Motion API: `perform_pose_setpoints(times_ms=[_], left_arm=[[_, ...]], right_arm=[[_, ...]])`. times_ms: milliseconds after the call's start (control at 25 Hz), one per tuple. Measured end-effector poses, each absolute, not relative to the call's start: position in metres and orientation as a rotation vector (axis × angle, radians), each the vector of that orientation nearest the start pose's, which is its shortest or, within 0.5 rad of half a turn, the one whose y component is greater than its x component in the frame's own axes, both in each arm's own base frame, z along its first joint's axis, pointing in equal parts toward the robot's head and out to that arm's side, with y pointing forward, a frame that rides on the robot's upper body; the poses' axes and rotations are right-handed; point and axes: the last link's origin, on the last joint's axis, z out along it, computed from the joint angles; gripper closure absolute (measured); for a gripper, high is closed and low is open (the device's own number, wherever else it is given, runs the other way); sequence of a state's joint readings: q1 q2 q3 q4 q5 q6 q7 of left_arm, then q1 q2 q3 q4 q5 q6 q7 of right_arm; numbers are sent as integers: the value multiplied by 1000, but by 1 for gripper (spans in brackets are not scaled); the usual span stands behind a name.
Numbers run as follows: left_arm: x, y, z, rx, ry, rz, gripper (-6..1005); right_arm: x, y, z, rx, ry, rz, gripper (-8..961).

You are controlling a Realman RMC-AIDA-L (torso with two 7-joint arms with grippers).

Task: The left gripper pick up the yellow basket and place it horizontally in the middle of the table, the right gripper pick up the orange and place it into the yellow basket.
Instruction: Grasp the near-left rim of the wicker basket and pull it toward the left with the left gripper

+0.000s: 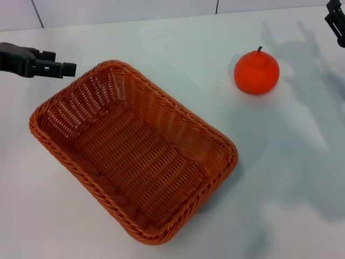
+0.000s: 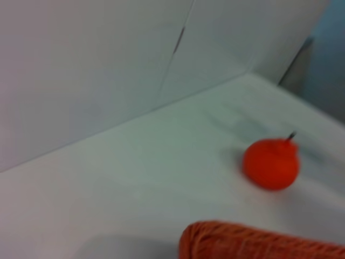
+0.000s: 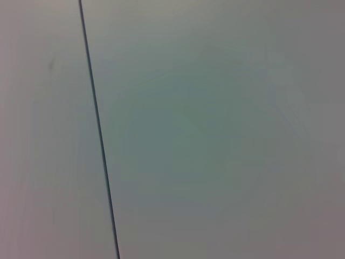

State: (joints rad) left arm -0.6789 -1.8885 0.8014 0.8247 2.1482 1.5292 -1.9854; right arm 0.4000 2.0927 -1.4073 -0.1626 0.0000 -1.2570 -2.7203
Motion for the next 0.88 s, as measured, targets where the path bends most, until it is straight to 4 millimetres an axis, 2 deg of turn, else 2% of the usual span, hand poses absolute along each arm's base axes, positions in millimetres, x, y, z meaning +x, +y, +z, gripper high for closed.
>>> perform_pose_setpoints(times_ms=[440, 880], left_arm=[[-240, 406, 62, -2607, -856, -22, 175], [-242, 400, 41, -2638, -836, 57, 174]], right_arm=[[333, 326, 23, -664, -1592, -1531, 13], [333, 325, 22, -666, -1603, -1524, 14]])
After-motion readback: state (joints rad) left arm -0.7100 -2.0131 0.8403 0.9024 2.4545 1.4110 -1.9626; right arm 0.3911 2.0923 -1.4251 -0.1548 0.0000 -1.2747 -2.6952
